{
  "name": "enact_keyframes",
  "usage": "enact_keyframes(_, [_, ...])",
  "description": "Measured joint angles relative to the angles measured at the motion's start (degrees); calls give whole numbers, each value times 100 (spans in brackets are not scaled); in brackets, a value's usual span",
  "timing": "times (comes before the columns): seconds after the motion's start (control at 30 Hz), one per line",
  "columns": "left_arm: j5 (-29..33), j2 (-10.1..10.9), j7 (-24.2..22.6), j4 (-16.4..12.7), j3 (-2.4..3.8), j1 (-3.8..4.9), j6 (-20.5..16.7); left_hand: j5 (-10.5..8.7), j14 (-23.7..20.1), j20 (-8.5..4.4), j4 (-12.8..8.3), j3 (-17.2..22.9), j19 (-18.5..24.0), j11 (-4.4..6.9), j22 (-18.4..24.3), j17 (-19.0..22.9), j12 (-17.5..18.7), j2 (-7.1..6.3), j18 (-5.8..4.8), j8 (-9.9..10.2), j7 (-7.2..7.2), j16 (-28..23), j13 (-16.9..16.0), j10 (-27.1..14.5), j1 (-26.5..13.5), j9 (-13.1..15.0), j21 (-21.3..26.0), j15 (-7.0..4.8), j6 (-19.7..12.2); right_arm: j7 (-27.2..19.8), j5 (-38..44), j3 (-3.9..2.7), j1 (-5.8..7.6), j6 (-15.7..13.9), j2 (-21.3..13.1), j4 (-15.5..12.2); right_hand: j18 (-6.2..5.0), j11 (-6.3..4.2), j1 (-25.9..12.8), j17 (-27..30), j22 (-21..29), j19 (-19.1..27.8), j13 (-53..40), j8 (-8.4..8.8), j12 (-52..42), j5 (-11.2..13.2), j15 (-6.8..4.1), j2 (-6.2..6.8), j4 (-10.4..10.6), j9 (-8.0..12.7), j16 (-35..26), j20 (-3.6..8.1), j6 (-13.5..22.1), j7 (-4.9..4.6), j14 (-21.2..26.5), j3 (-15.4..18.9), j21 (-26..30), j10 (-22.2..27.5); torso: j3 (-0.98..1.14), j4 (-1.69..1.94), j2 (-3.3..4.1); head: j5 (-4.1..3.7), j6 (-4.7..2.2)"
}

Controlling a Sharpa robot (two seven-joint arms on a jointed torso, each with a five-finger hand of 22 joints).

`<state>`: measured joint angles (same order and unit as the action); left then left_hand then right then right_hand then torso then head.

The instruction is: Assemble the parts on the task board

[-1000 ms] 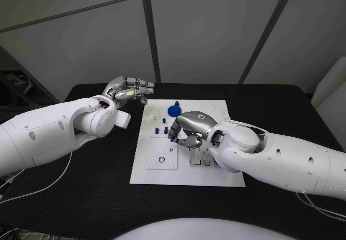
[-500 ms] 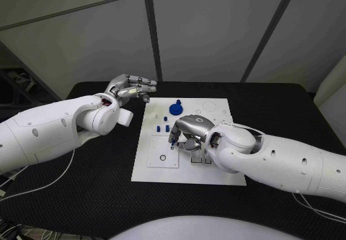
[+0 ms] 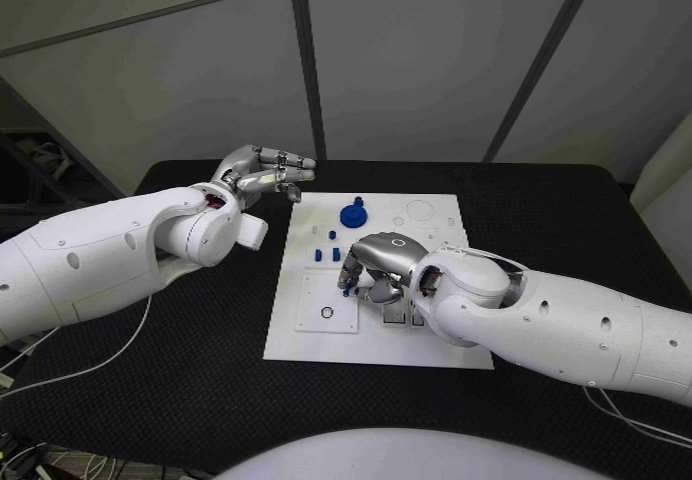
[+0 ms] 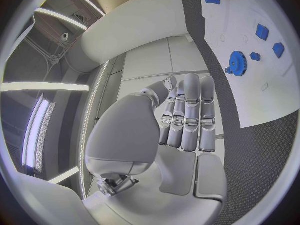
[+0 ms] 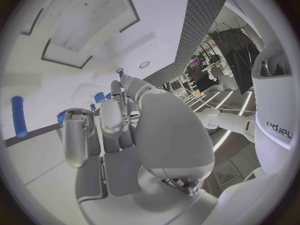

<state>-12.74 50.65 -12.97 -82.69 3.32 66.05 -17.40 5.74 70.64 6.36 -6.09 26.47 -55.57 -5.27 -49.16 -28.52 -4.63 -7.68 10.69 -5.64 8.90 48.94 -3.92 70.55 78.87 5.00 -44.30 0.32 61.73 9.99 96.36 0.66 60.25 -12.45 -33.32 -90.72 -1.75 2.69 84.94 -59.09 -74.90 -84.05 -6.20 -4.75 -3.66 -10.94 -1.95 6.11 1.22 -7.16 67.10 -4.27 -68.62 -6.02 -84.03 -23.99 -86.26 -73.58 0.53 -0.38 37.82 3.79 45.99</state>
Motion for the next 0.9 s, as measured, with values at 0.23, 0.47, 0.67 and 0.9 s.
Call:
enact_keyframes(0.23, [1, -2, 1, 4, 0, 0, 10, -24, 0, 0, 0, 0, 0, 0, 0, 0, 0, 0, 0, 0, 0, 0, 0, 0, 0, 0, 0, 0, 0, -2, 35, 0, -21, 36, 28, 48, 0, 0, 0, 11, 0, 0, 1, 11, 0, 0, 0, 0, 0, -9, 0, 0, 1, 1, 0, 0, 0, 0, 0, -1, -3, 8, 10])
enact_keyframes(0.47, [2, -6, 3, 8, 0, 0, 18, -24, 0, 0, 0, 0, 0, 0, 0, -1, 0, 0, 0, 0, 0, 0, 0, 0, 0, 0, 0, 0, 0, 15, 83, -1, -33, 48, 79, 108, 0, 0, -18, 23, -5, 0, 2, 15, 0, 0, 0, -18, 1, -7, 0, 0, 9, 9, 0, 1, 0, 0, -1, -1, -4, 10, 13])
enact_keyframes(0.67, [3, -6, 7, 9, 0, 0, 24, -24, 0, 0, 0, 0, 0, 0, -1, -1, 0, 0, 0, 0, 0, 0, 0, 0, 0, 0, 0, 0, 0, 45, 123, 38, -39, 70, 136, 140, 0, 0, -32, 30, -4, 0, 3, 17, 0, 0, 0, -32, 1, -3, 0, 0, 27, 3, 0, 1, 0, 0, -2, -1, -4, 12, 8])
enact_keyframes(0.9, [3, -5, 13, 10, 0, 0, 29, -24, 0, 0, 0, 0, 0, 0, -1, -1, 0, 24, 0, 0, 0, -22, 0, 0, -24, 0, 0, 0, 0, 91, 180, 85, -33, 74, 169, 132, 0, 22, -62, 51, -4, 0, 4, 33, 0, 1, 0, -3, -15, -8, 0, 0, 26, -26, 0, -15, 23, 23, -3, -1, -4, 21, 22])
